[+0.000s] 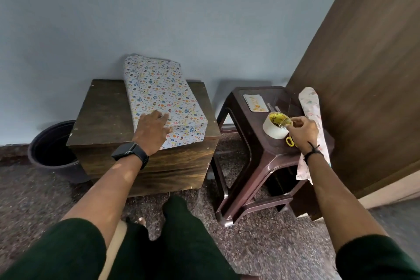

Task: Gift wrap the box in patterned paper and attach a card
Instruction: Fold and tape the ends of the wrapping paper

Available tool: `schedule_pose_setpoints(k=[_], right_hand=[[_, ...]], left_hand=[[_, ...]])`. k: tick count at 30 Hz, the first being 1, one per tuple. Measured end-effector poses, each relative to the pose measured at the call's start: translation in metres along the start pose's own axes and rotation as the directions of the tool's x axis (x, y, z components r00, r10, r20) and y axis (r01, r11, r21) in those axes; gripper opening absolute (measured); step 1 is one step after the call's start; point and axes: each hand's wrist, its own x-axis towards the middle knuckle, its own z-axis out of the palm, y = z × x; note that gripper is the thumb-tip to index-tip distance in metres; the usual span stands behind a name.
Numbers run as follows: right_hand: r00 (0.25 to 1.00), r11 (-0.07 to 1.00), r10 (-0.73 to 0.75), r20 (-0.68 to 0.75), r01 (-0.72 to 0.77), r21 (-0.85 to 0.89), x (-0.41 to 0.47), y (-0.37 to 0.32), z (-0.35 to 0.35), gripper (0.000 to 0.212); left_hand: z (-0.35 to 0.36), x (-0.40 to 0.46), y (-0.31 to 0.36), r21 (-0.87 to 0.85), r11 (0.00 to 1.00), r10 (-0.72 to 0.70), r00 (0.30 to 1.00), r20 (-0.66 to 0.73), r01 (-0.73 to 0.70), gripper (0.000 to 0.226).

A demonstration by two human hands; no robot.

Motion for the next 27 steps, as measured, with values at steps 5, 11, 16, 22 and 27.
schedule_pose_setpoints(k=[5,11,16,22,27], right_hand=[[0.980,0.999,0.041,0.196,-0.040,-0.007,0.012,-0.002,0.000,0.029],[0.983,0.996,0.086,0.165,-0.090,0.018,0.024,0.003,0.009,0.015],[0.993,0.999,0.040,0.108,-0.039,-0.008,0.016,0.000,0.005,0.006],[0.991,0.996,-0.059,0.124,0.066,-0.053,0.007,0.003,0.000,0.012],[0.982,0.992,-0.091,0.168,0.105,-0.076,0.004,0.003,-0.003,0.012]], left_hand=[[0.001,0.000,-0.001,-0.015,1.000,-0.006,1.000,0.005,0.006,0.050],[0.002,0.000,-0.002,-0.023,1.000,0.001,1.000,-0.006,-0.001,0.051],[0.002,0.000,-0.002,-0.034,0.999,0.002,1.000,-0.004,-0.002,0.051],[0.000,0.000,-0.002,-0.036,0.999,-0.004,1.000,0.004,0.004,0.052],[-0.001,-0.001,-0.001,-0.038,0.999,-0.012,1.000,0.010,0.012,0.051]])
